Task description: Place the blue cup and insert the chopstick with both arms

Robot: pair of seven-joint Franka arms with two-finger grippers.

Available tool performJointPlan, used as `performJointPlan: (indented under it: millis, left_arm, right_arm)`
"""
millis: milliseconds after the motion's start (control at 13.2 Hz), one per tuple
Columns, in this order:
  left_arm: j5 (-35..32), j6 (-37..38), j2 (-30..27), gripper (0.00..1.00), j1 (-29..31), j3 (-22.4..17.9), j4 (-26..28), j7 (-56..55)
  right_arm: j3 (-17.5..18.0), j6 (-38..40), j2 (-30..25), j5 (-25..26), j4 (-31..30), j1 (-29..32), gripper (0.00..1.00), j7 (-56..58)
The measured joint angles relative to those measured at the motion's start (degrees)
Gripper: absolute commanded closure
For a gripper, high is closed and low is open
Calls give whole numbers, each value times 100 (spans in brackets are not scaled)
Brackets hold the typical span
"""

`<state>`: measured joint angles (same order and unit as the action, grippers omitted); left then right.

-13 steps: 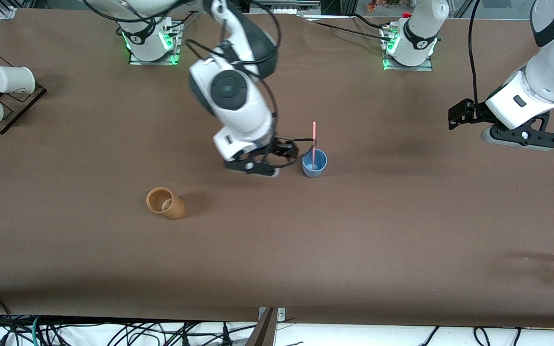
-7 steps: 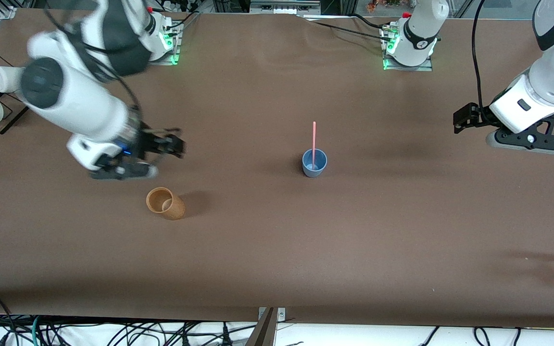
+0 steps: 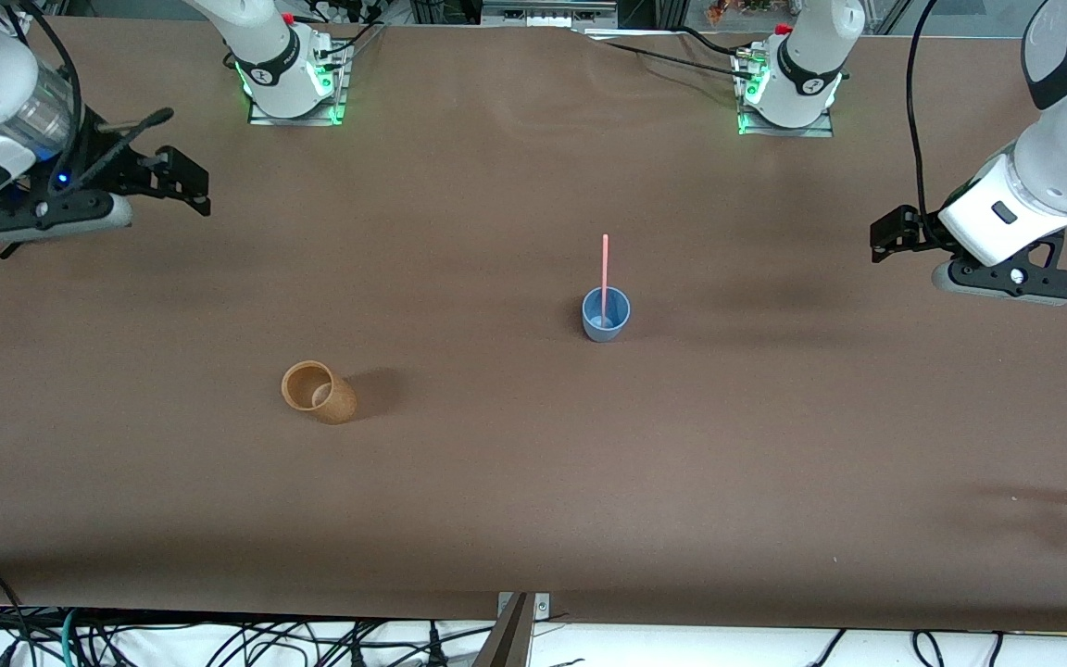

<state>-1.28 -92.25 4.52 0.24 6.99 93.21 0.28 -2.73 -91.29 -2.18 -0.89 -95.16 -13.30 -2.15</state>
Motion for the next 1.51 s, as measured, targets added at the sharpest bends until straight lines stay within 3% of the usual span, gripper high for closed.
performJointPlan:
  millis: [227,1512]
  left_arm:
    - [0,0,0,0,-1,9,-20,0]
    - [-1,18,-10,0,1,1,-72,0]
  right_arm:
    - [50,27,-15,227,0,-1,0,6]
    - [48,185,57,439,250,30,0,18]
